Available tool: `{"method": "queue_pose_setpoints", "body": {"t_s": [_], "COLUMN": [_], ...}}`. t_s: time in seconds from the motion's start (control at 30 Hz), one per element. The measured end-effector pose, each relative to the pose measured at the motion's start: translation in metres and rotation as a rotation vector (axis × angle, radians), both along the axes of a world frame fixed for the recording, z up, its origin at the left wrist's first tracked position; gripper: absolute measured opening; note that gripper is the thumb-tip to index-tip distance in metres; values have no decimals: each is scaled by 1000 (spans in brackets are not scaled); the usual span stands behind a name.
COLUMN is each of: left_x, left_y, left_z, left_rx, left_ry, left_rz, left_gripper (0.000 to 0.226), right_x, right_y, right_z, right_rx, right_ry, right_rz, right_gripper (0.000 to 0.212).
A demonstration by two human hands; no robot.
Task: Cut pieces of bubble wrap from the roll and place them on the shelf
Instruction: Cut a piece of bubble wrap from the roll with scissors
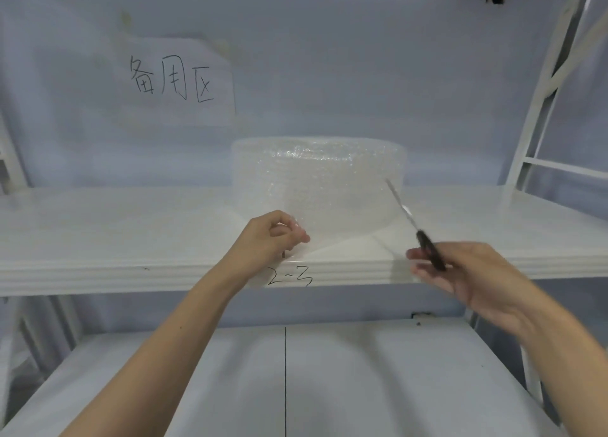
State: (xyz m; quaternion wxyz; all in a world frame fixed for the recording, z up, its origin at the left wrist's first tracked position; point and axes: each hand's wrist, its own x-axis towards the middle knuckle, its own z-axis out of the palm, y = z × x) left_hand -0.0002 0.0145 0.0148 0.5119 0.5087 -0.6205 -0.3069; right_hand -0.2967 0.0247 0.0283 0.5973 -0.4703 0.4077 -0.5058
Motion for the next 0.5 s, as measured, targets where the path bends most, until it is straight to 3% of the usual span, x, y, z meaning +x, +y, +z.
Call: {"method": "queue_pose_setpoints", "body": {"t_s": [0.13,0.33,0.5], "left_x": [2,-1,-1], "left_y": [-2,-3,-3], "left_z": [-2,-10,-8], "left_rx": [38,6,0], "left_ry": [-6,-139,-130], "left_rz": [5,30,28], "left_gripper": [9,13,10], "right_x": [45,79,85], "right_y": [17,13,11], "right_z": [-32,-68,-85], "right_rx": [59,99,121], "right_ry": [-46,-91,-59], "right_rz": [313,379,466], "right_gripper": [21,23,23]}}
